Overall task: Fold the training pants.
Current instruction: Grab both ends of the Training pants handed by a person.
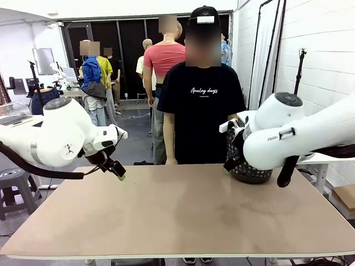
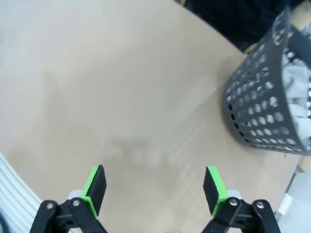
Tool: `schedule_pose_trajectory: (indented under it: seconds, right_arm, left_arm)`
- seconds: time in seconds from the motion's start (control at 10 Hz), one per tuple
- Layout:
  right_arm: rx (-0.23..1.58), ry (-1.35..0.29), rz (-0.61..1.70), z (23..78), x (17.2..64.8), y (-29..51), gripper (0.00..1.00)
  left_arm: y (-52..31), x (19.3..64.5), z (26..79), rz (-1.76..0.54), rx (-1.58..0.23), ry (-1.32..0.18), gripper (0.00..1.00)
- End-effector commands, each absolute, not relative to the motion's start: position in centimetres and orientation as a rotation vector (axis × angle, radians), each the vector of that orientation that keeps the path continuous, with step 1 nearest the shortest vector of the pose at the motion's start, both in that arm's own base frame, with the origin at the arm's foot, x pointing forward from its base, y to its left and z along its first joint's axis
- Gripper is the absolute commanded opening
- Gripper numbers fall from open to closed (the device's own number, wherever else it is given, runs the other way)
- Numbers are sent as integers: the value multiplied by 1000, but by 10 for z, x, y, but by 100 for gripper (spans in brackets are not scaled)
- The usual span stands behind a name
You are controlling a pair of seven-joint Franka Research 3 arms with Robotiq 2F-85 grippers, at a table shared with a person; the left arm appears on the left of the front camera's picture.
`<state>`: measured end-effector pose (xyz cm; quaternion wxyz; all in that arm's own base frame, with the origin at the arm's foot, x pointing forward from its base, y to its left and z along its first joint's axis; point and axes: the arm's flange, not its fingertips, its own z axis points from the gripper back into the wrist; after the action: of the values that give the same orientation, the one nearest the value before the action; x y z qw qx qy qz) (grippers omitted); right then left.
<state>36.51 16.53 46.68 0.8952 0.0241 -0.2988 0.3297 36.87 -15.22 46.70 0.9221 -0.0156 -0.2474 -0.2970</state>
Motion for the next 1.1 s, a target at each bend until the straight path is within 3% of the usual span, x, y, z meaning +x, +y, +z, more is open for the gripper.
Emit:
schedule_pose_trajectory:
  seconds: [0.0, 0.5, 0.9, 1.0]
  right_arm:
    - [81, -590, 741, 500, 357, 156, 100]
    - [14, -653, 783, 549, 333, 151, 100]
    - [-42, -684, 734, 556, 323, 150, 100]
    - [23, -677, 773, 562, 325, 152, 100]
  left_arm:
    - [-156, 362, 499, -596, -59, -490, 100]
    - [-162, 334, 553, -624, -20, -559, 100]
    - [-165, 330, 560, -647, -27, -578, 100]
    - [-165, 330, 560, -647, -27, -578, 100]
